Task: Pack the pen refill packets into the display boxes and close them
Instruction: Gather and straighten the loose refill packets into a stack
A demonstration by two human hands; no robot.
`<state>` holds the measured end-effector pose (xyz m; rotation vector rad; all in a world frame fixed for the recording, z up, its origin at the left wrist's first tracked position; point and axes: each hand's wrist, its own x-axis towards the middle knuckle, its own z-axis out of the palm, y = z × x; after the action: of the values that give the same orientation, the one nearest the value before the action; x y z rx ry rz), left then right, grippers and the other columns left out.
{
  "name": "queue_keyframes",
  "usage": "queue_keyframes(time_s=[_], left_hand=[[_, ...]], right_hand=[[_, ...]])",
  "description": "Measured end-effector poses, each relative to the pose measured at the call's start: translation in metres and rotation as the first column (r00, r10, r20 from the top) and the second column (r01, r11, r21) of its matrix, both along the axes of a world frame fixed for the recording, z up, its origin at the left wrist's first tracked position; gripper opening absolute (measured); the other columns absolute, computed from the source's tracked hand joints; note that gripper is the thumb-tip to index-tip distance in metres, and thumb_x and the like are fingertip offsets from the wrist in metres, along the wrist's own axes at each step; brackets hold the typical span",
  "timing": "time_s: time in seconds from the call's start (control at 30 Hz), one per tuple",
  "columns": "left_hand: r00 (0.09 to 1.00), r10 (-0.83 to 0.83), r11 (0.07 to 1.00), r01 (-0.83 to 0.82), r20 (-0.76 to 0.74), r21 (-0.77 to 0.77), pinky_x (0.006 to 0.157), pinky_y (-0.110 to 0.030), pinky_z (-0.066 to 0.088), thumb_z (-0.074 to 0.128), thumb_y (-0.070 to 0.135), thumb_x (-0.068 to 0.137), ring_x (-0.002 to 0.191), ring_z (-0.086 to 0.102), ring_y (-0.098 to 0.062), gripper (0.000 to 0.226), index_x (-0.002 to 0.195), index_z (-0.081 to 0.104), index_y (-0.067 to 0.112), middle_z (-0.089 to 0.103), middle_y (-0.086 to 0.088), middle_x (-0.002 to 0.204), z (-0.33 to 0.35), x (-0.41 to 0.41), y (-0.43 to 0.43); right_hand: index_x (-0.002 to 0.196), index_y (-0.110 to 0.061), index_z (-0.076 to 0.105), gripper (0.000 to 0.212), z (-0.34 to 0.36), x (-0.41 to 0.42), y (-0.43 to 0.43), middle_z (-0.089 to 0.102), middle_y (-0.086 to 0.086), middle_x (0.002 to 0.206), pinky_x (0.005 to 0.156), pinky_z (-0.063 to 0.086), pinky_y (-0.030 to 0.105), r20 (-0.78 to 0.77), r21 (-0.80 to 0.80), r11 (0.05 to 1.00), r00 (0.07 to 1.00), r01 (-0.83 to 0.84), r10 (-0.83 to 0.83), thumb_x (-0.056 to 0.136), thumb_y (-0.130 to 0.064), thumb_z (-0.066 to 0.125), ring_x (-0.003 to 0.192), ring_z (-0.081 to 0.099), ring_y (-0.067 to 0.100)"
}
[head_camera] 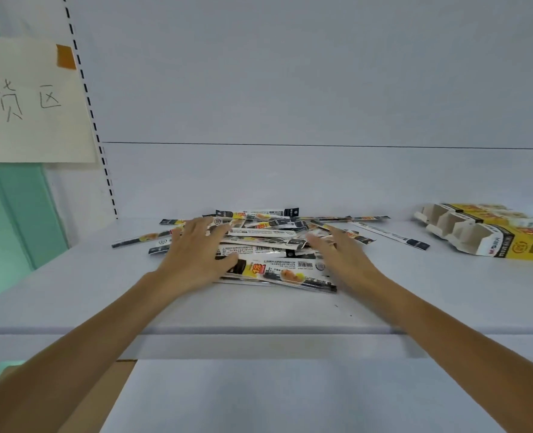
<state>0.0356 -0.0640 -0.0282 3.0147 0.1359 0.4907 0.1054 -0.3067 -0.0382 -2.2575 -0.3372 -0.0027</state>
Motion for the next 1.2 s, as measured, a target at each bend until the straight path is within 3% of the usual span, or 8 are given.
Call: queue_keyframes(time_s=[0.17,0.27,0.43,0.63,0.73,0.83,0.97,1.2], left_hand=[[0.998,0.062,0.989,-0.060,0.006,-0.132,0.116,-0.044,0.012,0.042,0.036,0.093,0.142,0.010,-0.025,0.059,0.146,0.022,0.020,0.018,-0.007,0.153,-0.010,-0.008,0.021],[0.983,0.180,0.861,-0.169,-0.025,-0.480,0.113,-0.043,0.019,0.031,0.050,0.095,0.140,0.021,-0.026,0.059,0.146,0.022,0.023,0.026,-0.007,0.152,-0.007,-0.013,0.037],[0.992,0.069,0.397,-0.121,-0.102,-0.910,0.107,-0.038,0.024,0.022,0.070,0.088,0.128,0.039,-0.022,0.065,0.142,0.028,0.033,0.041,0.006,0.135,0.005,-0.019,0.037],[0.992,0.034,0.758,-0.103,-0.119,-0.644,0.113,-0.044,0.020,0.046,0.075,0.074,0.143,0.018,-0.024,0.094,0.148,0.015,0.026,0.019,0.001,0.156,-0.008,-0.009,-0.002],[0.994,0.004,0.775,-0.070,-0.105,-0.628,0.114,-0.050,0.020,0.046,0.090,0.048,0.144,0.011,-0.023,0.122,0.148,0.015,0.028,0.014,-0.001,0.157,-0.011,-0.005,-0.014],[0.995,-0.032,0.804,-0.031,-0.094,-0.594,0.115,-0.047,0.019,0.055,0.085,0.055,0.144,0.006,-0.021,0.117,0.149,0.013,0.028,0.010,-0.001,0.157,-0.012,-0.002,-0.020],[0.996,-0.020,0.957,-0.005,-0.084,-0.292,0.115,-0.047,0.013,0.044,0.093,0.044,0.145,0.002,-0.025,0.126,0.148,0.010,0.030,0.005,-0.005,0.157,-0.011,-0.010,-0.007],[0.943,-0.224,0.871,0.080,-0.247,-0.486,0.116,-0.035,0.018,0.049,0.096,0.020,0.143,0.015,-0.016,0.151,0.148,-0.001,0.033,0.009,0.006,0.157,-0.009,-0.018,0.024]], right_hand=[[0.149,-0.026,0.002,0.114,-0.004,-0.021,0.023,-0.008,0.005,0.157,0.116,0.000,0.052,0.294,-0.521,0.853,0.933,-0.026,0.208,0.058,-0.092,0.024,0.145,-0.008,0.023],[0.149,-0.027,0.006,0.105,0.003,-0.006,0.025,-0.002,0.002,0.158,0.115,0.004,0.054,0.207,-0.391,0.919,0.968,-0.049,0.140,0.063,-0.085,0.020,0.145,-0.003,0.023],[0.149,-0.027,0.013,0.091,-0.005,0.023,0.033,0.016,0.008,0.156,0.113,0.010,0.057,0.019,-0.172,0.985,1.000,0.017,-0.014,0.076,-0.081,0.010,0.144,0.009,0.030],[0.128,-0.008,0.045,0.060,-0.012,0.017,0.059,0.048,0.020,0.130,0.102,0.034,0.047,0.087,-0.110,0.990,0.993,0.085,-0.075,0.090,-0.054,0.037,0.123,0.039,0.037],[0.125,-0.008,0.046,0.048,-0.007,0.013,0.060,0.050,0.019,0.127,0.103,0.033,0.043,0.082,-0.076,0.987,0.988,0.139,-0.132,0.091,-0.041,0.041,0.122,0.040,0.035],[0.117,-0.006,0.049,0.042,-0.007,0.010,0.064,0.053,0.018,0.120,0.100,0.035,0.044,0.086,-0.043,0.992,0.989,0.123,-0.119,0.092,-0.039,0.041,0.117,0.042,0.035],[0.117,-0.014,0.056,0.054,-0.002,0.003,0.054,0.051,0.018,0.128,0.105,0.030,0.051,0.141,-0.091,0.986,0.982,0.141,-0.127,0.095,-0.051,0.024,0.125,0.038,0.037],[0.133,-0.007,0.044,0.068,-0.003,0.003,0.030,0.037,0.019,0.142,0.110,0.023,0.050,0.048,-0.116,0.982,0.989,0.147,-0.142,0.094,-0.057,0.019,0.132,0.029,0.036]])
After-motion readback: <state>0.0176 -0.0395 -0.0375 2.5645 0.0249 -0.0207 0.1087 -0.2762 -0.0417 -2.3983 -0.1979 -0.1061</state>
